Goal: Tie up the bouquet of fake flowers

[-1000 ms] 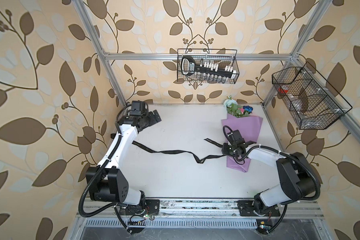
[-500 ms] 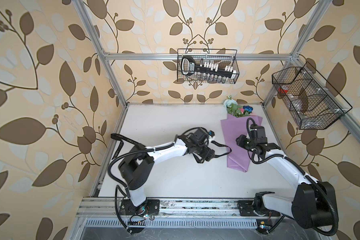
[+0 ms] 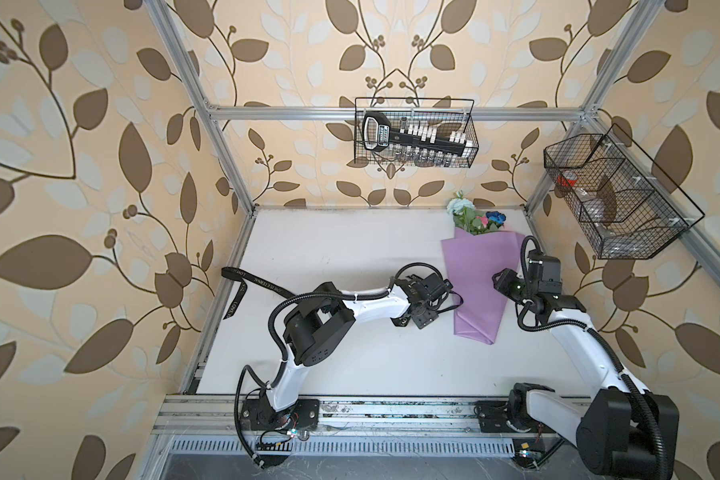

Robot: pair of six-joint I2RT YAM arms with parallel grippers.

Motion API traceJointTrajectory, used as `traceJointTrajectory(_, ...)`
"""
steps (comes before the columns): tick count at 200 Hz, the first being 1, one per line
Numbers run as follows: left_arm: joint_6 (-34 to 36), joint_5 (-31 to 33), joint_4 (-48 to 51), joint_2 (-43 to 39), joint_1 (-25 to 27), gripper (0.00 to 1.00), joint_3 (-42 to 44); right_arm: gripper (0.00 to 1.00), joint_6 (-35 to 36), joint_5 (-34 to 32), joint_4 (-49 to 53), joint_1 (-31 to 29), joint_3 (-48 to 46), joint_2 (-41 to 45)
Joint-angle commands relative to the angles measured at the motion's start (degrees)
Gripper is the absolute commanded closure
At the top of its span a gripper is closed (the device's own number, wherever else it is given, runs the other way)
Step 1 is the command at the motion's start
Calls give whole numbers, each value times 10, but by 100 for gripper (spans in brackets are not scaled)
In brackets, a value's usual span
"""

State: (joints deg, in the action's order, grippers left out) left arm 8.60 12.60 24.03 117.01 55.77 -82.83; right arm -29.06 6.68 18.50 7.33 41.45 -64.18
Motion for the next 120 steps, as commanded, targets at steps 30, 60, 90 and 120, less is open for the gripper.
traceJointTrajectory(30,-18,-62,14,9,-2,53,-3,53,11,-13,6,8,-7,-12)
traceJointTrajectory(60,-46,-115,9,29,-1,88,-37,52,2,-54,2,15,-12,-22)
traceJointTrajectory(90,-88,-157,-3,20,4,100,-57,37,-16,-74,-32,35,-48,-9)
traceJointTrajectory(120,-134,-224,-45,4,12,100,-53,19,-13,-47,-49,57,-49,-41)
